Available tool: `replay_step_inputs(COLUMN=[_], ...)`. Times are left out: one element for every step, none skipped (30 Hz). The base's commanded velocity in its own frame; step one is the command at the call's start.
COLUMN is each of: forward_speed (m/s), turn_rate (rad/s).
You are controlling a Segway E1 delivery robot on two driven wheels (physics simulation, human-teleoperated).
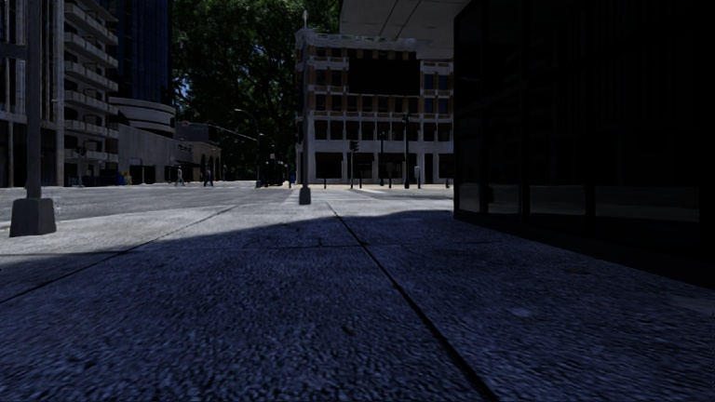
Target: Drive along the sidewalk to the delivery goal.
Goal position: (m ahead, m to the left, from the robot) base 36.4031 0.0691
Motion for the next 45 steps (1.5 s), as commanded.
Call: replay_step_inputs(forward_speed=[1.87,1.87,1.87,1.87,1.87,1.87,1.87,1.87,1.87,1.87,1.87,1.87,1.86,1.86,1.86,1.86,1.86,1.86,1.86,1.86,1.86,1.86,1.86,1.86,1.86,1.86,1.86,1.86,1.86,1.86,1.86,1.86,1.86,1.86,1.86,1.86,1.86,1.86,1.86,1.86,1.86,1.86,1.86,1.86,1.86], turn_rate=[0.00,0.00,0.00,0.00,0.00,0.00,0.00,0.00,0.00,0.00,0.00,0.00,0.00,0.00,0.00,0.00,0.00,0.00,0.00,0.00,0.00,0.00,0.00,0.00,0.00,0.00,0.00,0.00,0.00,0.00,0.00,0.00,0.00,0.00,0.00,0.00,0.00,0.00,0.00,0.00,0.00,0.00,0.00,0.00,0.00])
